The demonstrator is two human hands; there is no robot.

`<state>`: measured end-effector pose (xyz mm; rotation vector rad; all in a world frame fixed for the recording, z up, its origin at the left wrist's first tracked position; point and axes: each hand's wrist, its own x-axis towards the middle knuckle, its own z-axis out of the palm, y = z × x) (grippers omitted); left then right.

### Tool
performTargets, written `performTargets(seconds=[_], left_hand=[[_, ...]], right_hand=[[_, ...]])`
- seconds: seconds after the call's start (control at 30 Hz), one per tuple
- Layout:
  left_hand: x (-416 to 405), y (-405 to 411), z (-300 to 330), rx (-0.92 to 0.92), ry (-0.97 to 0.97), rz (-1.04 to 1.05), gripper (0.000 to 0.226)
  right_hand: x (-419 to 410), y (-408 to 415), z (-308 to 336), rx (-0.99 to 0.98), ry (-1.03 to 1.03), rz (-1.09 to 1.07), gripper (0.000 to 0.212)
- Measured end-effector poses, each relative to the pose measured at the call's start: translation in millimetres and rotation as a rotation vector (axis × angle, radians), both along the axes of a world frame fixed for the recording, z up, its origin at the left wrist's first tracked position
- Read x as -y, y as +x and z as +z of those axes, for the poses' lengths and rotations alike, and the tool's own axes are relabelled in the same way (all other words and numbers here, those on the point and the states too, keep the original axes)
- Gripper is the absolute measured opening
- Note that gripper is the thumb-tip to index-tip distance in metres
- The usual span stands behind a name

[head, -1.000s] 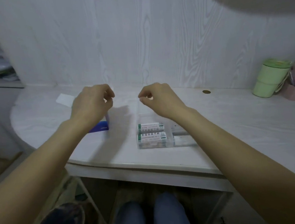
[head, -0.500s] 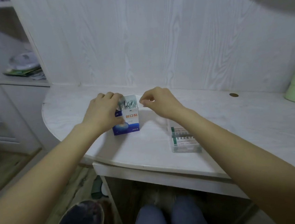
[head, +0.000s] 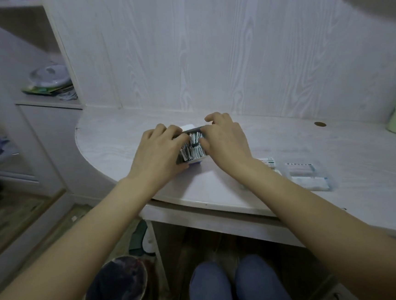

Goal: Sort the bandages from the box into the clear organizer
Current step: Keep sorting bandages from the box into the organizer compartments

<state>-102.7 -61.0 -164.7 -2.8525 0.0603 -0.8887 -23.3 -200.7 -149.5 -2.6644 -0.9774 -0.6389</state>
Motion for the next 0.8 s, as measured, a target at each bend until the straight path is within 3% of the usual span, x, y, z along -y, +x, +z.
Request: performTargets(seconds=[0.23, 0.47, 0.53, 0.8], left_hand=[[5, -4, 6, -0.057, -0.038, 0.022, 0.056], [4, -2, 9, -0.093, -0.062, 0.043, 0.058], [3, -2, 9, -0.086, -0.054, 0.036, 0.06], [3, 2, 16, -0.164, 0.005, 0.054, 0.056]], right_hand=[[-11, -1, 2, 0.049, -0.033, -0.045, 0.025], [-23, 8, 5, -0.291, 0.228, -0.059, 0.007], [-24, 7, 4, -0.319, 0.266, -0.05, 0.012], [-17, 6, -3, -0.132, 0.145, -0.035, 0.016]])
